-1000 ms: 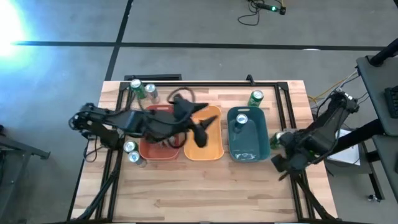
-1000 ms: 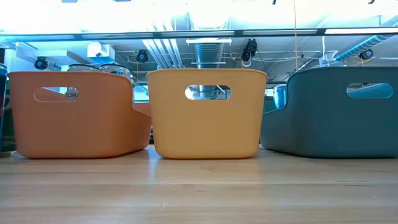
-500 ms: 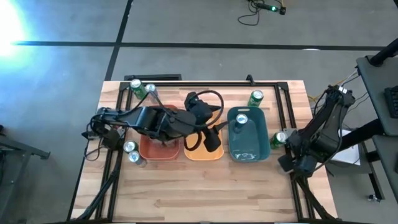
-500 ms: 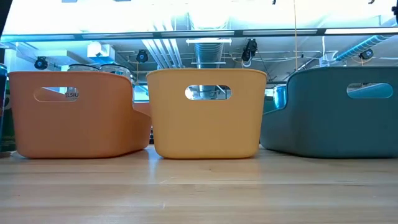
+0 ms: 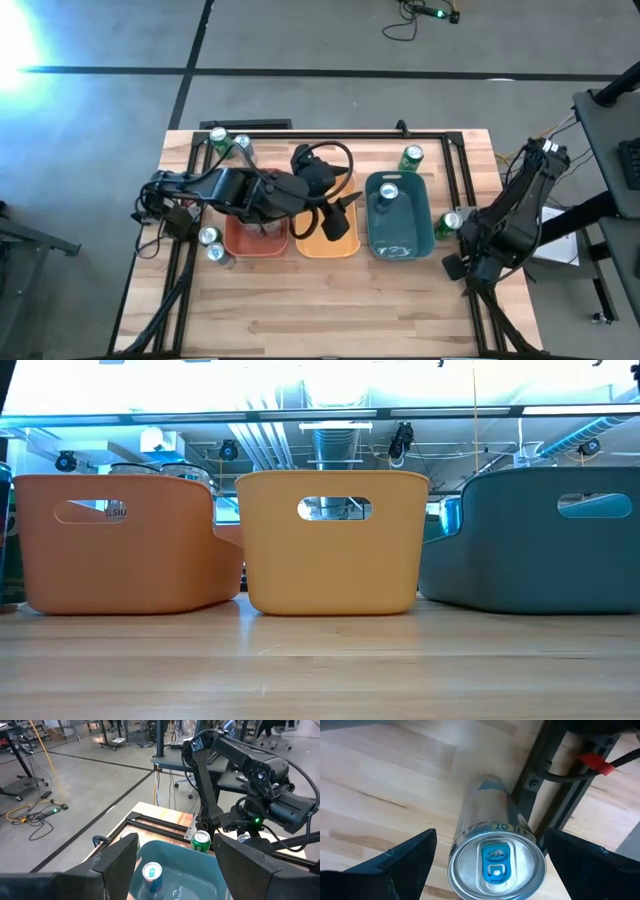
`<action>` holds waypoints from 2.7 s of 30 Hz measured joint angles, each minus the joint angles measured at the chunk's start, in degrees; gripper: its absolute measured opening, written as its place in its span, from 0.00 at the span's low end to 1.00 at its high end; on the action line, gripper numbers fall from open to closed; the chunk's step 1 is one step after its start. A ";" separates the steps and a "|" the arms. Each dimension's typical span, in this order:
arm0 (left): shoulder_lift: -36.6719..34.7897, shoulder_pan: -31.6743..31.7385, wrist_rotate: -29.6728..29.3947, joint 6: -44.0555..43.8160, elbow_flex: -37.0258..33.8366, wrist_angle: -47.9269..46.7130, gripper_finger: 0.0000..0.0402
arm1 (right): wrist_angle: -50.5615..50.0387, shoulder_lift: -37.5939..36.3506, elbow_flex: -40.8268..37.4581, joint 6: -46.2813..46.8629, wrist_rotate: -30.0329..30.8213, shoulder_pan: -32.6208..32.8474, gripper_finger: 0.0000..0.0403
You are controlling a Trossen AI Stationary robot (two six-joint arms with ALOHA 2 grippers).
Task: Sort soda cans
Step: Put the bottom right blue soda can into the blue bin
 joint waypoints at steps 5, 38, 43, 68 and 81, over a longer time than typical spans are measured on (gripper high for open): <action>0.00 0.00 -0.02 2.15 0.00 0.02 0.62 | 0.12 1.57 -0.02 0.38 -1.62 -0.02 0.90; -5.91 0.85 -7.75 1.92 -0.11 -17.42 0.62 | -8.00 11.86 37.02 -17.93 0.97 -7.75 0.58; -6.16 0.92 -7.76 2.29 -0.11 -15.59 0.62 | -12.17 17.09 46.40 -33.96 11.30 -18.23 0.59; -26.05 -18.54 -21.93 -16.69 -17.19 -26.18 0.62 | -7.91 26.37 28.21 -96.52 9.13 -59.00 0.59; -31.78 -19.06 -17.68 -26.88 -35.01 -18.65 0.62 | 1.81 26.92 19.52 -100.62 9.09 -63.73 0.59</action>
